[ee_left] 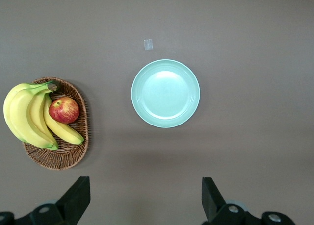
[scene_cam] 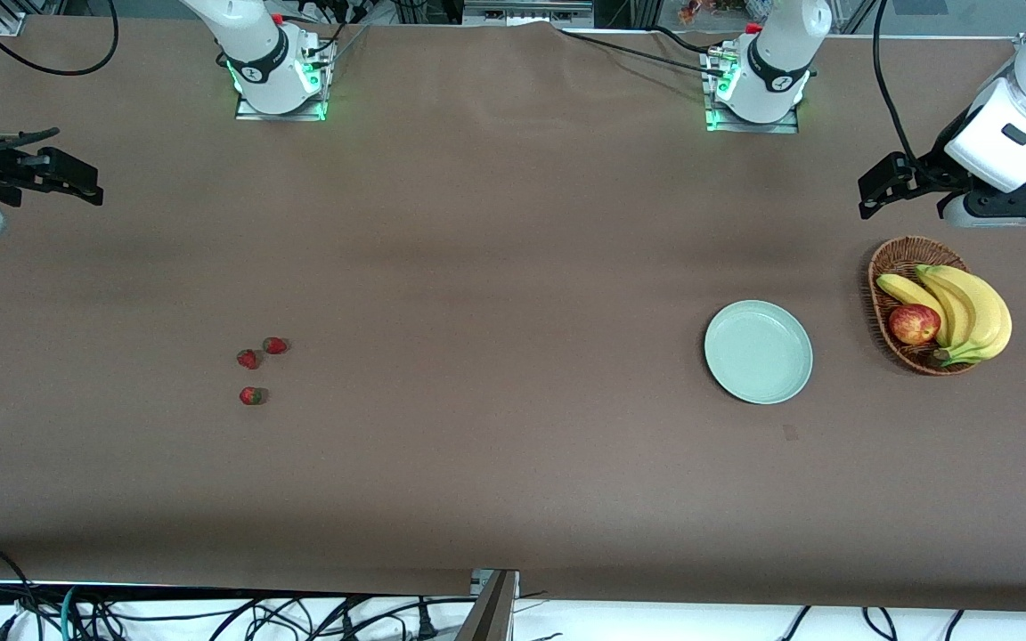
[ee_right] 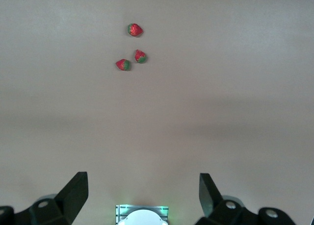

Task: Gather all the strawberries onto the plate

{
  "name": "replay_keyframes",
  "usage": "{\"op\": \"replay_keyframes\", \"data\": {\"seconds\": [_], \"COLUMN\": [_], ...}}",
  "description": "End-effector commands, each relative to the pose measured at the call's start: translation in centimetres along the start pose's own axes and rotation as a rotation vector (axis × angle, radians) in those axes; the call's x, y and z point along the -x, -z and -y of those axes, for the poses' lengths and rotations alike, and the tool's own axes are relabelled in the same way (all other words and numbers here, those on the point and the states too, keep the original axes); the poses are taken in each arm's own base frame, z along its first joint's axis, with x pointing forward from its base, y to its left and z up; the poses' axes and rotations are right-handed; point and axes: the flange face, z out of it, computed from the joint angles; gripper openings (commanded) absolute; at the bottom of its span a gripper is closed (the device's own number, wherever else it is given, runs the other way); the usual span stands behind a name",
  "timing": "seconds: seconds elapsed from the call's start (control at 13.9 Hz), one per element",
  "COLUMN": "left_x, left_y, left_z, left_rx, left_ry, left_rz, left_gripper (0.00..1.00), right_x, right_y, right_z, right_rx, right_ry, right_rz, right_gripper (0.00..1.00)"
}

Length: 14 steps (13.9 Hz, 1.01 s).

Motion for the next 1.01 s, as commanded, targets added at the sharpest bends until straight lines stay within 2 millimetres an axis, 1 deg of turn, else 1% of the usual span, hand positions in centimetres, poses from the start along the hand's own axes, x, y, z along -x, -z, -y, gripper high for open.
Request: {"op": "replay_keyframes", "data": {"seconds": [0.0,0.22,0.29,0.43,0.51,0.72,0.79,0.94], "left_x": [-0.3,-0.3,-0.3,-0.3,-0.3,-0.3,-0.3,-0.3], "left_y": [0.6,0.6,0.6,0.6,0.6,0.5,0.6,0.6], "left_z": [-0.3,-0.3,-0.3,-0.3,-0.3,-0.3,-0.3,-0.3], "left_rx": [0.018,0.018,0.018,0.018,0.018,0.018,0.018,0.018], "left_ry": [-0.005,-0.005,-0.005,-0.005,-0.005,-0.005,-0.005,-0.005], "left_rz": [0.008,0.008,0.008,0.008,0.008,0.009,0.008,0.008], "left_gripper": [1.00,1.00,1.00,1.00,1.00,1.00,1.00,1.00], "right_x": [-0.1,-1.3,-2.3,-3.2,-3.9,-5.6,-6.6,-9.0], "right_y": [-0.1,-1.8,-3.1,-3.8,-4.5,-7.5,-8.7,-12.5], "right_z": [-1.1,-1.2,-1.1,-1.0,-0.9,-0.6,-0.3,0.9], "right_rx": [-0.025,-0.024,-0.026,-0.025,-0.022,-0.026,-0.027,-0.034], "right_ry": [-0.013,-0.014,-0.011,-0.010,-0.010,-0.008,-0.004,0.022], "right_rz": [-0.003,0.027,0.048,0.031,0.031,0.077,0.078,0.100], "right_gripper": [1.00,1.00,1.00,1.00,1.00,1.00,1.00,1.00]}}
